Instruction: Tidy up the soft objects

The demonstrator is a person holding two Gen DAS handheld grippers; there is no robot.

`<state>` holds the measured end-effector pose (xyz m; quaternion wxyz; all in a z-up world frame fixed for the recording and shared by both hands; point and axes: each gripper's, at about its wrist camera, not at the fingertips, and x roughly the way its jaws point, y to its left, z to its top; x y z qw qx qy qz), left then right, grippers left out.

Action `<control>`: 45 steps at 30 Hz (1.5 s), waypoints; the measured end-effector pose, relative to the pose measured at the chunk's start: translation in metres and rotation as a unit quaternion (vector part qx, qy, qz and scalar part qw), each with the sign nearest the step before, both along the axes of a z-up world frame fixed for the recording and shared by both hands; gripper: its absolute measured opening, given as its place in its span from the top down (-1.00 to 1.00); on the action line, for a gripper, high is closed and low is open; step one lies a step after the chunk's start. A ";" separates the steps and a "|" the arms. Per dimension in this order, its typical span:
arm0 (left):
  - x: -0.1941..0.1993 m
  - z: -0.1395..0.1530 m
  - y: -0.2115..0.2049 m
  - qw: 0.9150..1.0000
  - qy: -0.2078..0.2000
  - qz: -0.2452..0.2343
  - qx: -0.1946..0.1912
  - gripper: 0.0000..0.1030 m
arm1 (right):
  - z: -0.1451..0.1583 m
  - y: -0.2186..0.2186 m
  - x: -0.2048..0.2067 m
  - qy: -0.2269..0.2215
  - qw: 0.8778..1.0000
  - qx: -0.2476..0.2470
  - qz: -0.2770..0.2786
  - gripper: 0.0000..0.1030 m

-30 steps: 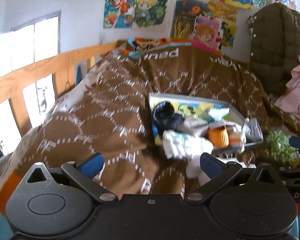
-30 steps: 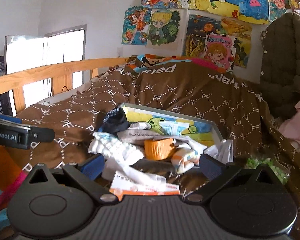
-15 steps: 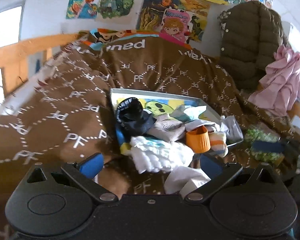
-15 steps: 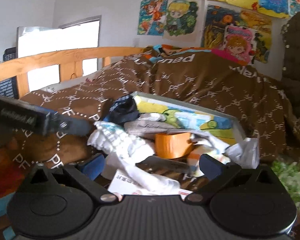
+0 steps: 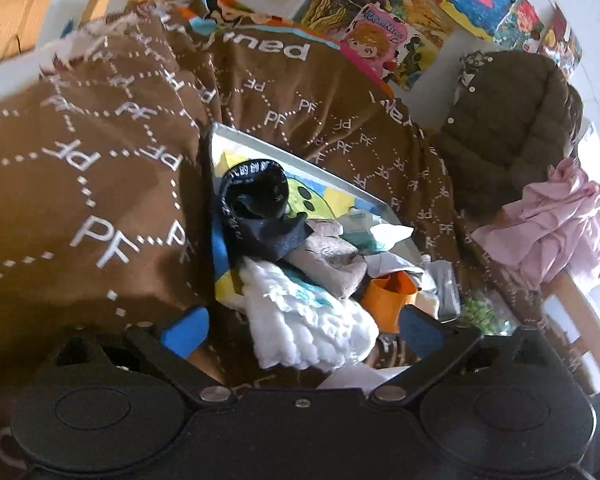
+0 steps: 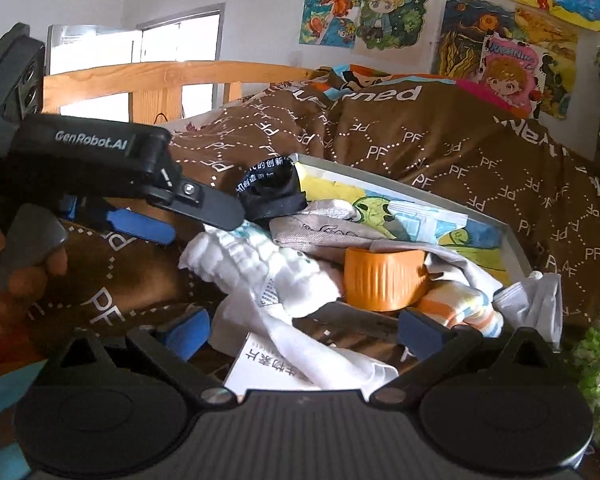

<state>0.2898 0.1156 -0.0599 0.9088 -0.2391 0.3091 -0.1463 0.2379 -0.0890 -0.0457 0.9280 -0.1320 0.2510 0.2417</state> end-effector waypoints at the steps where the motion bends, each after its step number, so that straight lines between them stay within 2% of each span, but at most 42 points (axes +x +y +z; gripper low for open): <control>1: 0.002 -0.002 0.001 1.000 0.004 -0.005 -0.005 -0.79 | -0.001 0.001 0.002 0.002 1.000 0.000 0.001 -0.94; 7: 0.013 -0.016 0.006 0.998 0.037 -0.004 -0.046 -0.30 | -0.002 0.009 0.005 0.011 1.000 0.000 0.023 -0.55; 9: 0.015 -0.019 0.008 0.997 0.044 -0.001 -0.061 -0.26 | -0.003 0.011 0.007 0.014 0.999 -0.001 0.029 -0.44; 12: 0.017 -0.024 0.012 0.995 0.061 0.006 -0.084 -0.05 | -0.003 0.014 0.009 0.016 0.999 -0.005 0.032 -0.21; 14: 0.018 -0.027 0.014 0.993 0.069 0.008 -0.095 0.02 | -0.003 0.016 0.010 0.017 0.999 -0.007 0.033 -0.12; 16: 0.019 -0.028 0.014 0.992 0.072 0.009 -0.106 0.09 | -0.004 0.016 0.010 0.022 0.999 -0.007 0.034 0.08; 20: 0.019 -0.030 0.014 0.990 0.077 0.006 -0.118 0.24 | -0.006 0.018 0.010 0.033 0.998 -0.015 0.041 0.35; 21: 0.020 -0.029 0.013 0.990 0.077 0.006 -0.119 0.30 | -0.006 0.019 0.009 0.034 0.998 -0.018 0.043 0.51; 26: 0.019 -0.028 0.013 0.990 0.072 0.004 -0.121 0.67 | -0.004 0.023 0.007 0.032 0.998 -0.027 0.051 0.74; 32: 0.013 -0.021 0.011 0.994 0.054 0.010 -0.091 0.81 | 0.001 0.029 0.000 0.016 0.997 -0.051 0.054 0.86; 37: 0.007 -0.007 0.006 0.998 0.039 0.023 -0.037 0.84 | 0.010 0.028 -0.004 -0.002 0.997 -0.066 0.046 0.88; 42: -0.004 0.013 0.003 0.999 0.018 0.033 0.009 0.84 | 0.025 0.021 -0.008 -0.026 0.997 -0.057 0.036 0.88; 45: -0.011 0.025 0.002 1.000 0.005 0.025 0.018 0.85 | 0.036 0.013 -0.010 -0.038 0.998 -0.043 0.029 0.88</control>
